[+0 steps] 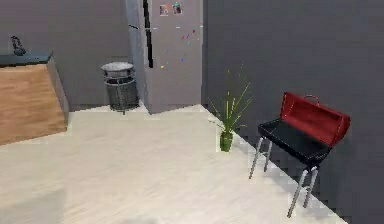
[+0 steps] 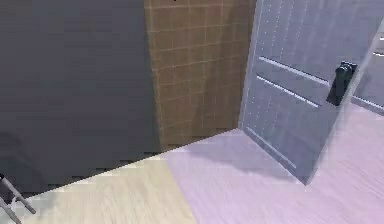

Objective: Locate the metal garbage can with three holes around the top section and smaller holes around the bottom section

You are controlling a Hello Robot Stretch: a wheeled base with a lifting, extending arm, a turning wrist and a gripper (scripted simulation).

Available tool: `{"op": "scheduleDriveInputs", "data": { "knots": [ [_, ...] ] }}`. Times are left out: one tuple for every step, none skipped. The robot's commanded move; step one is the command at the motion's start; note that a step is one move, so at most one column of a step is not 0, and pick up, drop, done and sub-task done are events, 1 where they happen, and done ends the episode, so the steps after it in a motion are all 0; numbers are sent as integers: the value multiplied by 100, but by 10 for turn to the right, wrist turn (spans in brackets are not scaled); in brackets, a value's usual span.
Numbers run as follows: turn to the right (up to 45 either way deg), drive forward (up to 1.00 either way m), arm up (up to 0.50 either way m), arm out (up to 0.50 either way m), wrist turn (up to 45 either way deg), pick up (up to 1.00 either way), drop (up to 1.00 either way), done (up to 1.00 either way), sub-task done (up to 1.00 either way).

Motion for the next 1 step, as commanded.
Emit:
{"op": "scheduleDriveInputs", "data": {
  "knots": [
    [-240,0,0,0,0,0,0,0,0]
  ]
}}
